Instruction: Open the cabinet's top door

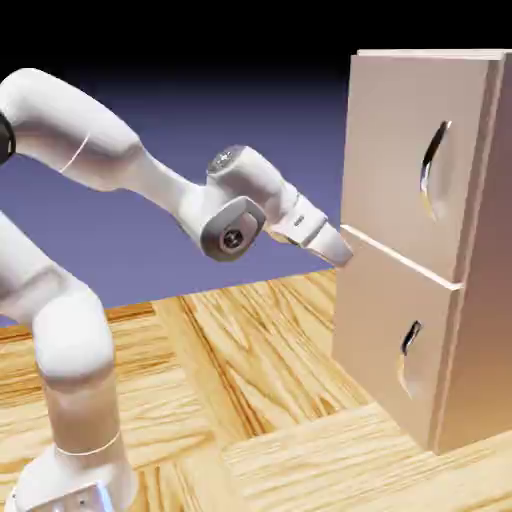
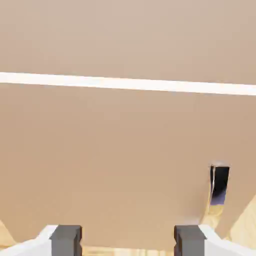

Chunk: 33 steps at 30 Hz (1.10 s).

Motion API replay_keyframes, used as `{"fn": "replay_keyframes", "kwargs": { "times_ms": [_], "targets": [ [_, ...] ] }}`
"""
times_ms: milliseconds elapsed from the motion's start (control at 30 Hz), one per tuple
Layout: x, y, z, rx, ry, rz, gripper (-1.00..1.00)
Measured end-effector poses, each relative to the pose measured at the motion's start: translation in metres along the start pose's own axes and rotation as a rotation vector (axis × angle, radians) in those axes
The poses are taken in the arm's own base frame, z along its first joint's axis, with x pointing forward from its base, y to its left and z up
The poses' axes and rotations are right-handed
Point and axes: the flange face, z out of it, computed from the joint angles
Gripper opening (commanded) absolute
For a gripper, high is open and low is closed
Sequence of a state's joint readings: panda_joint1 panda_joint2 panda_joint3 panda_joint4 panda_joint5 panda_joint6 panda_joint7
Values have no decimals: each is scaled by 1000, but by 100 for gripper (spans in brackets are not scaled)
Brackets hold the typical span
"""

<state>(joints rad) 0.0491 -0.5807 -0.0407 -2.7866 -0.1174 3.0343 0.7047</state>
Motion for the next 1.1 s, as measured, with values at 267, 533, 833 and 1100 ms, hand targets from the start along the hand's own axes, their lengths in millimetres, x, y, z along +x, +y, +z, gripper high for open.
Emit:
{"fn": "replay_keyframes", "kwargs": {
  "times_ms": [267,533,833,1100],
  "targets": [
    [16,-31,-26,48,86,-404,0],
    [29,-49,-49,59,195,-794,0],
    [44,-54,-70,19,335,-1214,0],
    [58,-48,-80,-65,461,-1570,0]
  ]
}}
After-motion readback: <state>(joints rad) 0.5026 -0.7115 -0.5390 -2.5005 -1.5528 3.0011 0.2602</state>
